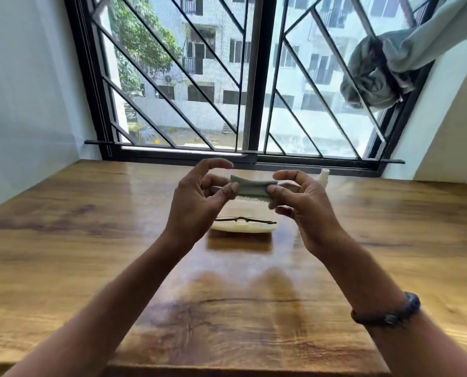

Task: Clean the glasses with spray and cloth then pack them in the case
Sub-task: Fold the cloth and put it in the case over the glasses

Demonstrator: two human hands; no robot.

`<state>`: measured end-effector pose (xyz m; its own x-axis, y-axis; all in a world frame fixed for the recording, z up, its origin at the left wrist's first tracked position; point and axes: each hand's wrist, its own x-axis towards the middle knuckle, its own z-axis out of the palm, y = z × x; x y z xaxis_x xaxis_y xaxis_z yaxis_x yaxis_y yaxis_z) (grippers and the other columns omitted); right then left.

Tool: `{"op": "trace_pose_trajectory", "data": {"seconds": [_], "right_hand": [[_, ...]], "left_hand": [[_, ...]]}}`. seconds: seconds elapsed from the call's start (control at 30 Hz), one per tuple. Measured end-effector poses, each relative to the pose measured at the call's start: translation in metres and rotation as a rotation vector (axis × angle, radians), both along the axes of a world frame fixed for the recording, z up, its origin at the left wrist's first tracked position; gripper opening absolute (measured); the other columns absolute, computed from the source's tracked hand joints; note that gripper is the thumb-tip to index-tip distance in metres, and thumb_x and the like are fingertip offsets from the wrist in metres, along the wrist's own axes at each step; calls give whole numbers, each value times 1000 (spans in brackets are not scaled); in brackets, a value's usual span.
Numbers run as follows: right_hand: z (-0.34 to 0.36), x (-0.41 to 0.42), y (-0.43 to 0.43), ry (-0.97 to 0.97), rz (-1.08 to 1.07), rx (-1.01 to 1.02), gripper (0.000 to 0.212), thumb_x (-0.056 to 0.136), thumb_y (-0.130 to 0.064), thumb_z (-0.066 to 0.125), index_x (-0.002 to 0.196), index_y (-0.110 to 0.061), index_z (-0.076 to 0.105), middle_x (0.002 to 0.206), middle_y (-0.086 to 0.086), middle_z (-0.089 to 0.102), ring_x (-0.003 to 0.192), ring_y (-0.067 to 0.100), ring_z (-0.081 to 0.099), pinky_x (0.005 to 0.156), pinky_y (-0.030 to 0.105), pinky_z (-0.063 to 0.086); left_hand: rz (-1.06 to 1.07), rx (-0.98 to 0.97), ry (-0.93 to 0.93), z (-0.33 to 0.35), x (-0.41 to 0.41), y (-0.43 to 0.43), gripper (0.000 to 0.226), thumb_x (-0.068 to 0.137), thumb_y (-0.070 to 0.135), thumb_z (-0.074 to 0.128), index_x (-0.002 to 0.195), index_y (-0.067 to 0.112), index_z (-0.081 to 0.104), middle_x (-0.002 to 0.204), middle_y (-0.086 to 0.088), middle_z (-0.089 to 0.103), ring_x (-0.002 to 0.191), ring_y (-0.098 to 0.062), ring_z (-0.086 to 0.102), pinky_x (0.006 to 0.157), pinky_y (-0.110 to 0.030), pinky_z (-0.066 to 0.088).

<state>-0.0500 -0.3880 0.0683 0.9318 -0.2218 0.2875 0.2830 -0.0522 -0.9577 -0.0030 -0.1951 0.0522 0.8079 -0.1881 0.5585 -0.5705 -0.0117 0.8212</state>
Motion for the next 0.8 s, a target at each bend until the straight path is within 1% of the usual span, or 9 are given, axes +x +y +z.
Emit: {"op": "trace_pose_trajectory", "data": {"seconds": [0.07, 0.17, 0.2, 0.27, 0.37, 0.5, 0.6, 0.7, 0.8], "right_hand": [[0, 14, 0, 13, -48, -17, 20, 90, -5, 71, 104, -15, 60, 74, 1, 69, 60, 15, 62, 64, 27, 46], [-5, 34, 0, 18, -120, -71, 20, 89, -7, 73, 99, -17, 59, 76, 4, 68, 56, 13, 61, 56, 21, 44], [-9, 39, 0, 13, -160, -119, 21, 88, -8, 74, 99, -18, 59, 77, 5, 69, 56, 13, 62, 54, 18, 44], [-19, 50, 0, 12, -252, -240, 21, 86, -13, 76, 98, -19, 61, 78, 6, 70, 59, 14, 64, 55, 20, 46], [-33, 59, -1, 36, -307, -348, 18, 84, -17, 77, 92, -23, 63, 77, 3, 71, 65, 19, 65, 60, 30, 48], [-38, 63, 1, 15, -381, -551, 15, 84, -22, 76, 92, -25, 63, 73, -5, 67, 73, 19, 66, 67, 30, 51], [-40, 61, 5, 4, -392, -651, 15, 85, -23, 75, 93, -27, 62, 71, -10, 64, 73, 14, 64, 63, 23, 45], [-43, 61, 7, 34, -377, -689, 14, 85, -25, 74, 93, -26, 64, 72, -10, 64, 76, 16, 65, 68, 27, 45], [-44, 60, 4, 71, -377, -704, 14, 83, -27, 76, 92, -26, 65, 70, -11, 64, 77, 16, 65, 71, 29, 46]], "left_hand": [[74, 31, 26, -3, 10, -5, 28, 88, 20, 78, 110, 32, 66, 83, -7, 77, 80, -34, 71, 73, -49, 57], [190, 97, 116, -8, 26, -12, 25, 88, 22, 79, 109, 30, 68, 81, -3, 77, 75, -22, 72, 66, -32, 52], [215, 122, 142, -11, 30, -13, 26, 88, 24, 79, 111, 28, 68, 80, -2, 76, 73, -20, 71, 64, -29, 49], [240, 164, 181, -17, 37, -13, 29, 87, 26, 80, 114, 24, 69, 79, -1, 75, 70, -17, 68, 63, -29, 48], [248, 217, 205, -25, 44, -14, 26, 86, 26, 80, 110, 23, 70, 75, 1, 73, 66, -13, 66, 65, -31, 51], [304, 330, 186, -27, 52, -16, 21, 86, 30, 80, 105, 26, 72, 75, 6, 73, 69, -11, 66, 68, -29, 52], [337, 403, 187, -28, 52, -14, 19, 85, 34, 77, 103, 30, 72, 78, 7, 74, 80, -16, 70, 81, -35, 56], [342, 432, 217, -26, 49, -12, 28, 73, 48, 67, 99, 36, 71, 76, 11, 73, 84, -20, 71, 91, -50, 56], [344, 446, 234, -27, 48, -12, 29, 74, 45, 69, 102, 38, 68, 76, 11, 72, 89, -20, 70, 96, -53, 53]]}}
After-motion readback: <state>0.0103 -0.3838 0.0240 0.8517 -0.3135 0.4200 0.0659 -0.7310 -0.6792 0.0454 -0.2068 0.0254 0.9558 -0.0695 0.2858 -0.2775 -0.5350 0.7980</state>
